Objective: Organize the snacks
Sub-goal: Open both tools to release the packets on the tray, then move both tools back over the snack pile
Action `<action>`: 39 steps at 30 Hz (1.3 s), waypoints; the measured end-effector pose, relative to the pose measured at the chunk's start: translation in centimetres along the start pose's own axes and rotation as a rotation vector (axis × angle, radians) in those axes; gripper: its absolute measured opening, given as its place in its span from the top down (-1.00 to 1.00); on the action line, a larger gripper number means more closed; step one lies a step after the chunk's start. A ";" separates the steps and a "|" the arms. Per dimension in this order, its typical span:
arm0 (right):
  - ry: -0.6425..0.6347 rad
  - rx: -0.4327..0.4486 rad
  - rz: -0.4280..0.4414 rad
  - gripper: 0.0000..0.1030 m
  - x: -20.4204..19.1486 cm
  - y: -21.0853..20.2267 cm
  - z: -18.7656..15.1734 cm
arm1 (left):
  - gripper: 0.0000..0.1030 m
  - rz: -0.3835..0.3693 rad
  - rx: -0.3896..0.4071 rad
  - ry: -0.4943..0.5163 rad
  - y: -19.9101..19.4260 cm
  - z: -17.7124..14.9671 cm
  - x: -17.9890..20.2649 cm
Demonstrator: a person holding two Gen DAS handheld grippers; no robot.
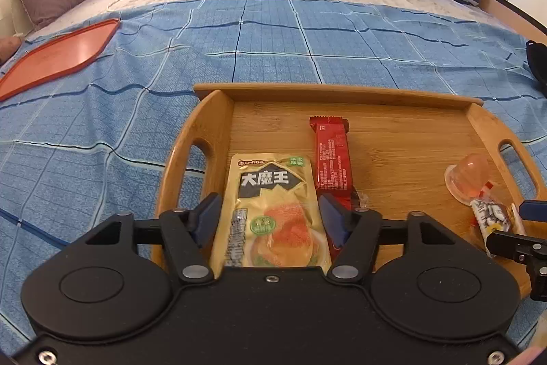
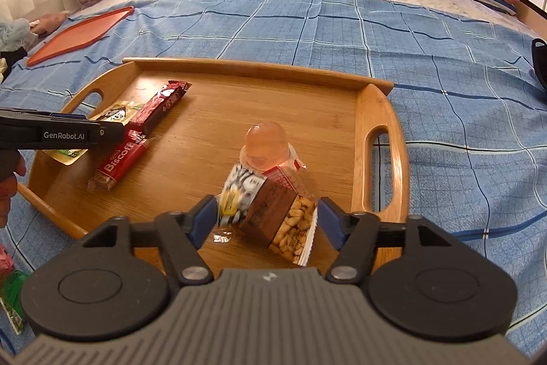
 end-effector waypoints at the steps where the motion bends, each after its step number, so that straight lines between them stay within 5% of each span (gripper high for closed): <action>1: 0.002 0.003 0.002 -0.52 -0.1 -0.2 0.0 | -0.46 -0.001 0.001 0.001 -0.2 0.0 0.0; 25: -0.028 0.150 0.033 -0.77 -2.7 -10.6 -3.2 | -0.62 -0.054 0.114 0.058 -15.7 -4.6 0.4; 39: -0.083 0.240 0.021 -0.96 -2.3 -15.9 -9.0 | -0.65 -0.097 0.167 0.063 -22.1 -11.9 1.0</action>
Point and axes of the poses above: each gripper's, at about its wrist camera, not at the fingertips, and y roughly the way its jaws point, x to its right, z to its top, the point moved 1 cm from there along y, roughly the way its jaws point, and after that the axes turned 4 degrees about y, right-handed, at the moved point
